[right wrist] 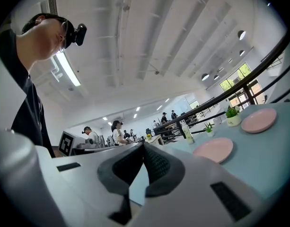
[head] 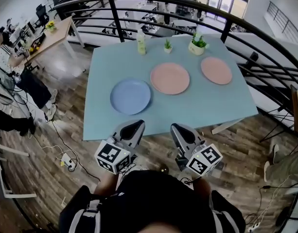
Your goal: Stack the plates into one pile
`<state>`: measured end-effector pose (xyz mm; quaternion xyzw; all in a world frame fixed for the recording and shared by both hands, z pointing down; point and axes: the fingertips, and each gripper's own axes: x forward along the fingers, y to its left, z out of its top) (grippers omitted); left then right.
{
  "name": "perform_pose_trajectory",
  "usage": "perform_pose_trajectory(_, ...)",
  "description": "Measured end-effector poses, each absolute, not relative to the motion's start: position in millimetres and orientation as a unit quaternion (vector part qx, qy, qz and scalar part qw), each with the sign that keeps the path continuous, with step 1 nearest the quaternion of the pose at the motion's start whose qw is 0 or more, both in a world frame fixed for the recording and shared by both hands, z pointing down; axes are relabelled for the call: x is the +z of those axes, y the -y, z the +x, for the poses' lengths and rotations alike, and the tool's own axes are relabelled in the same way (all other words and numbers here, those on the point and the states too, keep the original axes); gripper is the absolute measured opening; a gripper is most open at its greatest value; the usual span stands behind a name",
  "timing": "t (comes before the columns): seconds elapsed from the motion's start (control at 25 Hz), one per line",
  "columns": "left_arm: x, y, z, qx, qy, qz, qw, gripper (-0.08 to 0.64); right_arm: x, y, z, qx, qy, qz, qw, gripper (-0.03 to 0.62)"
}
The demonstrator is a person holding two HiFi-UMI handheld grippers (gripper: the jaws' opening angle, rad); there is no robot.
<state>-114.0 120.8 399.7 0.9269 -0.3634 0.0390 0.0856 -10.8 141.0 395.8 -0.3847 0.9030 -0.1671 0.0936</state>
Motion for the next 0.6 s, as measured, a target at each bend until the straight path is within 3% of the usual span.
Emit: perform_pose_trajectory(0.6, 413.7, -46.1, -184.9, 0.033, 0.429, 0.898, 0.097, 0.02, 402.4, -66.0, -47.0, -0.207, -0.903, -0.364, 0.091, 0.003)
